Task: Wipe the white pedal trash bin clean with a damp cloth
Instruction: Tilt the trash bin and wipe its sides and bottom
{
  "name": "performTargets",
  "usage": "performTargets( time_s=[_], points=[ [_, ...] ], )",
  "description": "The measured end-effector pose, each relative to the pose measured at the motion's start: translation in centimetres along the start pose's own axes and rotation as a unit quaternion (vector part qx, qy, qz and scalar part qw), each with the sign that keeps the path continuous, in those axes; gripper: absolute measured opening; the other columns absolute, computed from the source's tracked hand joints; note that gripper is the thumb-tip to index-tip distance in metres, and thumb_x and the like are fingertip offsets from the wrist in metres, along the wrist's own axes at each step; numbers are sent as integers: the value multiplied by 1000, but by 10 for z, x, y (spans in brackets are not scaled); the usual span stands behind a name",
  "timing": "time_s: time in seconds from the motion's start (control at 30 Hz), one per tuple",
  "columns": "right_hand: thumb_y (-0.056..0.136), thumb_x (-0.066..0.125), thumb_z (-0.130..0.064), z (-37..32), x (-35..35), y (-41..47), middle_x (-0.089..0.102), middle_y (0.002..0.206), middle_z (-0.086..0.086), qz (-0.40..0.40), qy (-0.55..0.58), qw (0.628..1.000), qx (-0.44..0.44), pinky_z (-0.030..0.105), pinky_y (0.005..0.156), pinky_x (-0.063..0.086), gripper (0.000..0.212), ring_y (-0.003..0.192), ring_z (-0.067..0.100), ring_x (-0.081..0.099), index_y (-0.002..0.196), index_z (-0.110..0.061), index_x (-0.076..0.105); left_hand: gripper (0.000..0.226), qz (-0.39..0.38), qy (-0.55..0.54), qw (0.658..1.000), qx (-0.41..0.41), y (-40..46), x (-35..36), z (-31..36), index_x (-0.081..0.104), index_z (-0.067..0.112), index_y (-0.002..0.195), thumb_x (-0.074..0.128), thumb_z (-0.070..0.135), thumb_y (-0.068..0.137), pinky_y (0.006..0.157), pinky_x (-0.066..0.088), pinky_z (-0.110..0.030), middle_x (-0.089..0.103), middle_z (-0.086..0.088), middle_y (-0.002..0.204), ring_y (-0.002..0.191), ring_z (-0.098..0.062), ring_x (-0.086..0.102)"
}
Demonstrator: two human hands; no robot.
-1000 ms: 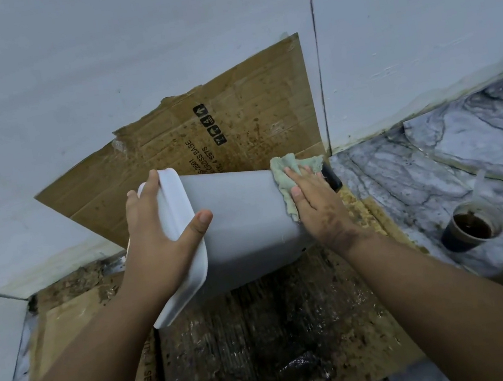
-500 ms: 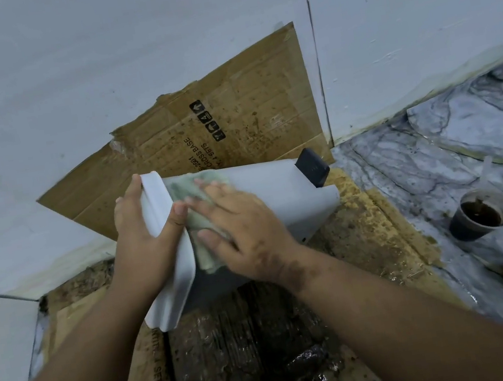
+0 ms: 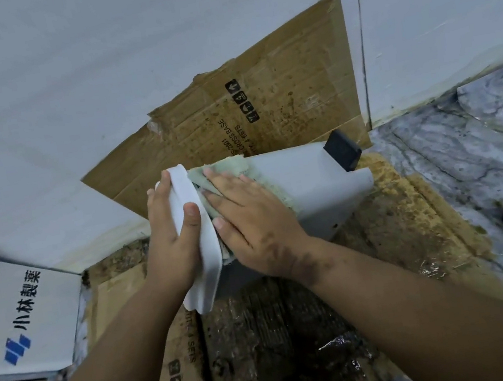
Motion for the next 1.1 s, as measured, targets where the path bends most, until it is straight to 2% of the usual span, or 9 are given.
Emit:
performTargets(
  time_s=[0.1,0.23,0.37,0.43,0.6,0.77,0.97,1.03,1.1],
  points=[
    [101,36,-36,34,-2,-6,35,160,7,-25,-20,999,-1,38,124,15,54,149,22,28,152,-21,39,87,-13,14,1000,-6,-2,-3,-7,13,33,161,28,77,86,125,13,-52,10,11,169,156,-12,4],
    [98,23,-46,112,-19,-14,46,152,13,-10,-44,988,145,41,123,20,61,143,29,39,148,-19,46,88,-37,38,999,-9,-6,-1,-7,7,38,159,32,77,84,125,14,-54,3,12,170,157,-17,1],
    [90,8,-50,124,-20,-7,36,159,10,-1,-57,962,266,44,124,16,75,147,29,31,152,-20,37,97,-38,48,998,-6,-9,4,-1,2,46,156,36,85,74,120,8,-38,-3,13,169,155,-10,-8],
    [93,10,-48,85,-9,5,31,162,5,-6,-19,973,229,41,125,12,70,149,27,26,154,-23,34,93,-25,41,999,-2,-10,2,0,4,42,156,36,80,77,121,6,-37,0,11,169,155,-9,-6],
    [102,30,-33,9,-4,6,43,155,0,42,97,989,107,34,123,12,50,149,20,29,146,-21,49,87,-12,32,999,2,-10,-1,-8,11,29,160,29,74,88,124,16,-56,9,4,170,157,-21,6],
    [97,42,-37,32,-8,-23,51,149,8,43,-10,999,19,41,120,26,52,143,26,40,145,-19,51,86,-7,23,1000,16,-9,0,-6,11,31,160,24,77,88,124,15,-55,9,6,169,157,-19,5],
    [100,30,-42,156,-32,-63,51,146,16,96,-45,974,200,50,119,25,55,139,36,42,143,-17,52,86,-30,40,999,7,-3,3,-9,7,38,159,31,77,85,122,19,-60,6,12,169,156,-25,8],
    [100,28,-41,148,-35,-57,52,146,13,128,-37,962,236,49,119,25,55,136,35,44,141,-16,54,85,-22,43,999,12,-2,7,-2,8,40,157,33,75,84,121,20,-60,6,13,168,156,-26,9],
    [100,28,-39,101,-27,-36,52,147,6,136,-31,971,195,47,117,26,53,134,31,45,143,-19,52,87,-5,44,999,9,0,6,1,10,37,158,34,75,83,121,21,-59,8,11,168,156,-24,10]
  ],
)
Point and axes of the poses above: each hand's wrist, its own y-axis towards the middle knuckle, its own x-axis out of the palm, z = x × y, the point moved 10 cm from there along y, towards the middle knuckle
